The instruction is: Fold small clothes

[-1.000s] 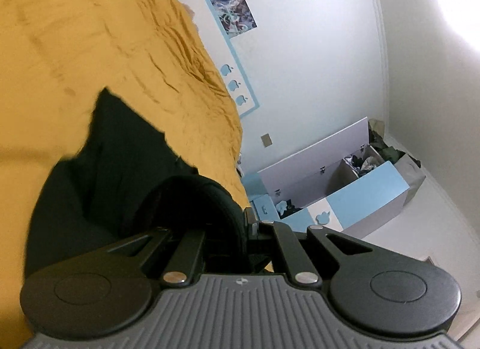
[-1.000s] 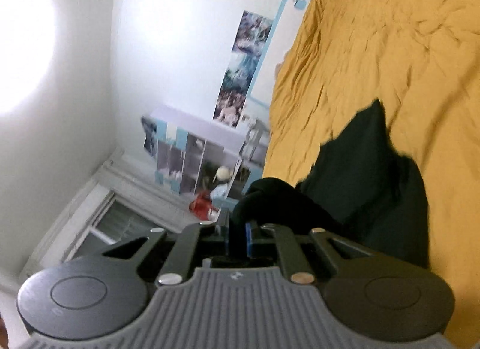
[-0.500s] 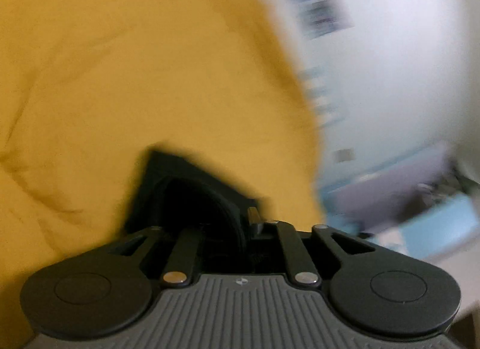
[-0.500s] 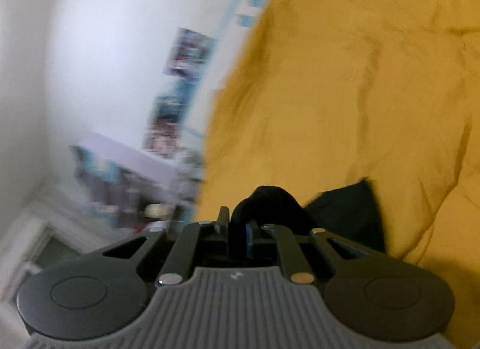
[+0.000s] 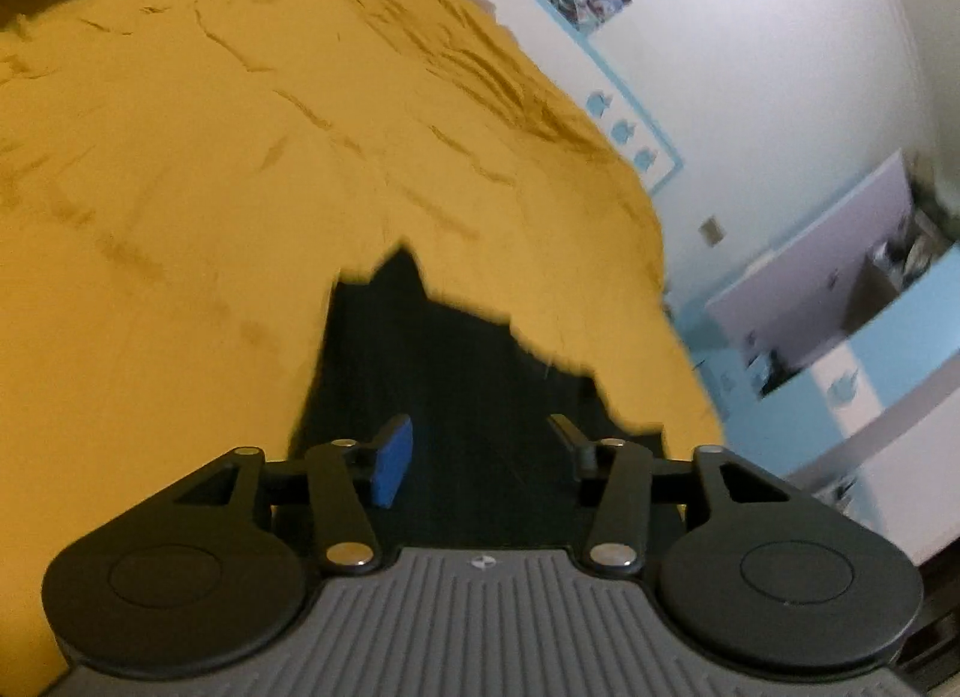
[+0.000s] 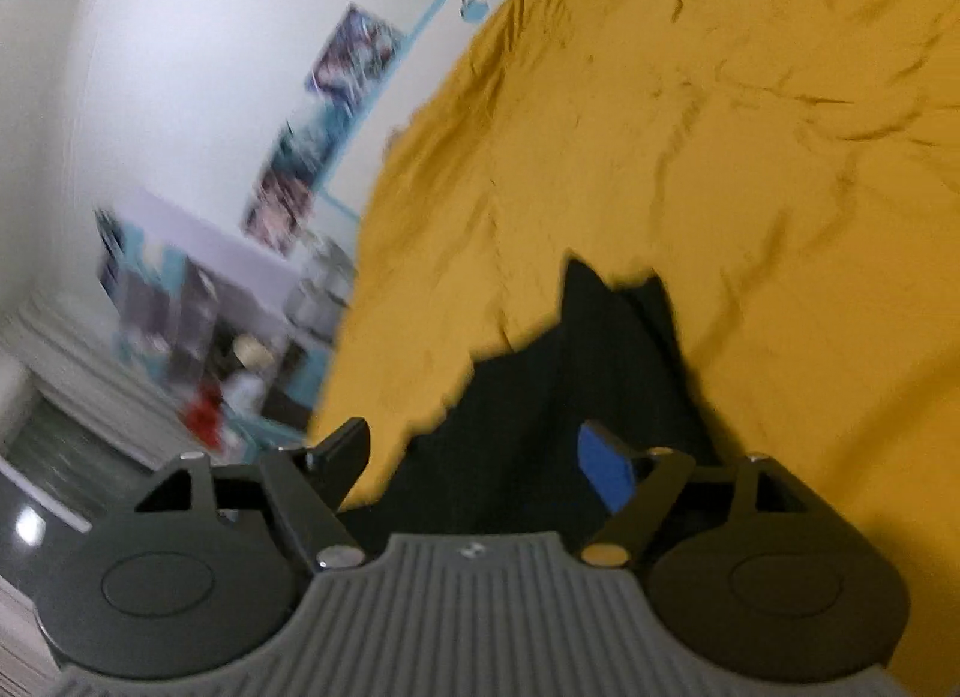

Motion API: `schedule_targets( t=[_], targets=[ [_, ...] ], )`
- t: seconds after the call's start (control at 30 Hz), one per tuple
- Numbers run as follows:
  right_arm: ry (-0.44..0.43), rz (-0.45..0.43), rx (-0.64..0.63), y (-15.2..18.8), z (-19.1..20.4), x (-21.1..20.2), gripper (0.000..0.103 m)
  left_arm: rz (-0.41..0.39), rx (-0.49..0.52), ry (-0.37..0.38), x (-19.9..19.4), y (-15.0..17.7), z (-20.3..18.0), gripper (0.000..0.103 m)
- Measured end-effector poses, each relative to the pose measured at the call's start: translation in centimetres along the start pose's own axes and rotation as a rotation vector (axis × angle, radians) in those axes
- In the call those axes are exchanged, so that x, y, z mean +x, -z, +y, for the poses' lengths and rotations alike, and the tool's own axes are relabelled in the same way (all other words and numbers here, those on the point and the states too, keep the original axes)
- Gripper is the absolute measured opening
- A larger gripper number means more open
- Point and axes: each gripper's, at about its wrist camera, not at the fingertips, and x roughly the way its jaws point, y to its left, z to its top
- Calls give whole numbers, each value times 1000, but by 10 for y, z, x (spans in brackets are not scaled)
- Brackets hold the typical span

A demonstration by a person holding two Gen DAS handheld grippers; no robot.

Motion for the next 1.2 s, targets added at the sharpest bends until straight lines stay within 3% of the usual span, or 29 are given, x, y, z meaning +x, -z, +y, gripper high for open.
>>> schedule_targets(
  t=[0.07,0.23,0.33,0.4,0.43,0.73,0.97,1.0,1.03,1.07,1.1,1.17,1.2],
  targets=[
    [21,26,-19,27,6,-21,75,8,4,-69,-13,38,-13,66],
    [28,53,71,82,-5,-47,78,40,-113,-112,-13,97,-6,69],
    [99,36,97,103,-14,-47,78,42,-277,-96,3,104,20,69],
    [149,28,113,110,-22,-42,78,23,-337,-42,10,106,37,68],
    [158,29,126,112,-26,-39,78,3,-353,-55,15,103,42,68],
    [226,-28,177,98,-42,11,79,-17,-384,-122,56,89,55,69],
    [254,-139,233,80,-44,48,82,-53,-461,-143,68,81,60,75],
    [256,-146,243,78,-44,50,83,-59,-466,-122,70,80,61,74],
    [261,-150,252,76,-44,53,83,-70,-475,-108,72,79,61,57],
    [261,-152,257,74,-43,55,82,-76,-489,-92,73,79,62,26],
    [265,-152,259,72,-42,57,76,-74,-510,-83,76,79,63,20],
    [287,-124,251,67,-43,62,46,-84,-526,-86,78,78,62,19],
    [293,-113,254,64,-45,62,18,-87,-513,-92,77,77,60,18]
  ],
)
